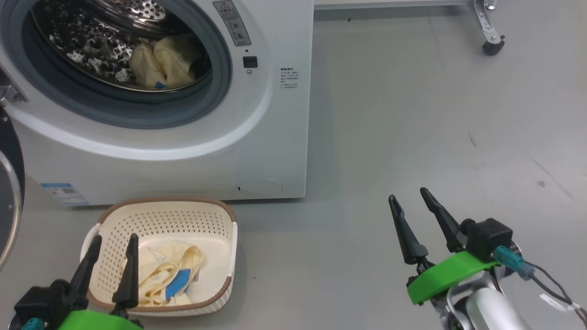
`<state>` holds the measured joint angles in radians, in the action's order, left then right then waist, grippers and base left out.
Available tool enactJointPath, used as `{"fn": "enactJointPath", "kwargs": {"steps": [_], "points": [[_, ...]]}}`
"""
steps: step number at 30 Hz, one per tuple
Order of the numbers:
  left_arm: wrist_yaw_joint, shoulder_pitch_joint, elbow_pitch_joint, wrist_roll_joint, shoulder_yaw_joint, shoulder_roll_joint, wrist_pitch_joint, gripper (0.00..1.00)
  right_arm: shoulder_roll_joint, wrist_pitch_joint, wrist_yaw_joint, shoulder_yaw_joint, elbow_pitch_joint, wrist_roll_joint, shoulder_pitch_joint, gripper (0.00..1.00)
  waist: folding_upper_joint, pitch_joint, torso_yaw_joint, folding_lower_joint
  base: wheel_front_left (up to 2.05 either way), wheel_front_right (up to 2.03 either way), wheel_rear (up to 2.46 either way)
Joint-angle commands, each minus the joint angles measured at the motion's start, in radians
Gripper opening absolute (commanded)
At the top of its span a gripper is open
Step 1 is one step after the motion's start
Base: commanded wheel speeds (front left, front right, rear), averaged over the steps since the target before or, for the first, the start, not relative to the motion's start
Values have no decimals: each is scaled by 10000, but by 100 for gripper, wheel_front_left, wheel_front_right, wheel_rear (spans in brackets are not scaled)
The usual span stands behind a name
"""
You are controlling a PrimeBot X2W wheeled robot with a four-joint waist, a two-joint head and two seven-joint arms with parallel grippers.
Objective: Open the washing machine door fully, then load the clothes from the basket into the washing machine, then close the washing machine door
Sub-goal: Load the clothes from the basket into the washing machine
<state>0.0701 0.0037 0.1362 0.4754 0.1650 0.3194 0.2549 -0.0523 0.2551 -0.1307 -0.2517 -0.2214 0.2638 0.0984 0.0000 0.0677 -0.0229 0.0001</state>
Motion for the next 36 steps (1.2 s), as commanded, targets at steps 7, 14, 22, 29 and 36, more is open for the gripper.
{"fn": "enactJointPath", "kwargs": {"steps": [7,14,22,29,36], "points": [[189,-986,120,151,-532,244,68,100,20,67,0,2,315,-225,538,100,0,1037,-69,-1,0,0,0],[378,-1839,955,325,-454,558,4,100,20,67,0,171,590,-401,897,100,0,2380,-112,-1,0,0,0],[542,-3477,2840,634,-80,826,-234,100,20,67,0,266,1033,-557,1284,100,0,4163,-237,-1,0,0,0],[600,-5098,4320,990,915,1259,-248,100,20,67,0,227,1399,-636,1554,100,0,5597,-508,-1,0,0,0],[604,-6666,5916,1716,2607,1977,-653,100,20,67,0,159,1723,-638,1719,100,0,6703,-809,-1,0,0,0]]}}
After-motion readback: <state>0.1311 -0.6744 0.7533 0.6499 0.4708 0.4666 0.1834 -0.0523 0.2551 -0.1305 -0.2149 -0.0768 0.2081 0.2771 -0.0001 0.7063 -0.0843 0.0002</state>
